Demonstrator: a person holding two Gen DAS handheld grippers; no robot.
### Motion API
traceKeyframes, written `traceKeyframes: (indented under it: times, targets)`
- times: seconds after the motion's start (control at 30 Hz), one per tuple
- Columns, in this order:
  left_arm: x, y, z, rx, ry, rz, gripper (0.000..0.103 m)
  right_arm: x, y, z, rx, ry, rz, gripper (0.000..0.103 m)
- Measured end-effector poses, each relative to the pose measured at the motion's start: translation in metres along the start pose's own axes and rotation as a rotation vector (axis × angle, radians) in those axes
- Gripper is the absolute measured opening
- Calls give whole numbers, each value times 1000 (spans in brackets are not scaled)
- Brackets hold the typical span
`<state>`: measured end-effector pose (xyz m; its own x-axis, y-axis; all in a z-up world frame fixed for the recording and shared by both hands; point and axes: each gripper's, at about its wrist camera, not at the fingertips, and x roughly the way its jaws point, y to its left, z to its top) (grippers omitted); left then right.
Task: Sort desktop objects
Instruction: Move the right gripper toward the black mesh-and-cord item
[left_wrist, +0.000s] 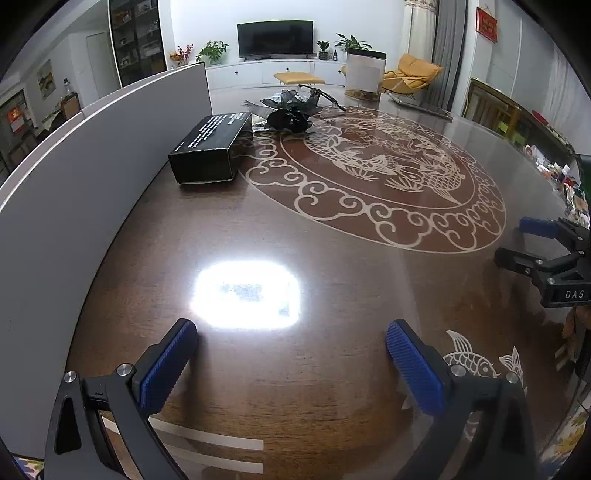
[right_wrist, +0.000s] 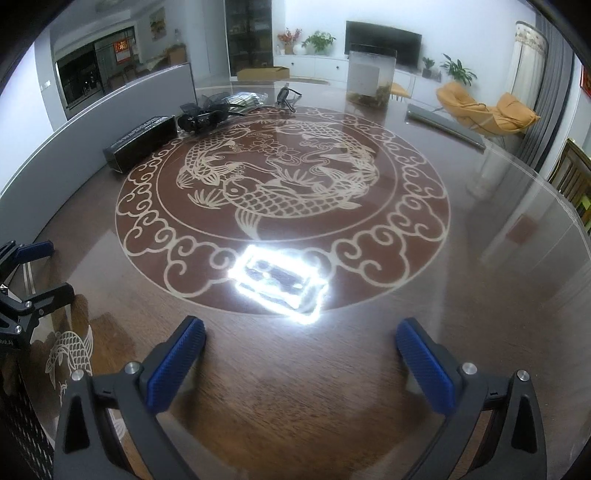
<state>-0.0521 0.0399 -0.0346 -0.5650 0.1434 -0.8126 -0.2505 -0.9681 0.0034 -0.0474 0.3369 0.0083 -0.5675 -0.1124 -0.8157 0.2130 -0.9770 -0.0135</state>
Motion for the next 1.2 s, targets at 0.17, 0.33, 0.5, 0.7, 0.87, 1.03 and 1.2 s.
traceKeyframes:
  times: [0.17, 0.33, 0.5, 0.7, 0.87, 1.03, 1.2]
  targets:
    - [1, 0, 1, 5, 0, -4, 103, 0, 0, 1, 0, 0, 0, 103]
    - [2, 0, 1, 5, -9, -3, 103, -1, 0, 1, 0, 0, 0, 103]
    - [2, 0, 1, 6, -12, -4, 103, 0, 0, 1, 1, 0, 0, 103]
    - [2, 1, 1, 15, -8, -12, 103, 0, 0, 0, 1, 0, 0, 103]
    - [2, 1, 2, 27, 11, -20, 103, 1, 0, -1, 2, 0, 0, 103]
    - [1, 2, 1, 49, 27, -36, 103, 1, 0, -1, 2, -1, 0, 103]
    - [-1, 3, -2, 64, 10, -46, 103, 1, 0, -2, 3, -1, 0, 103]
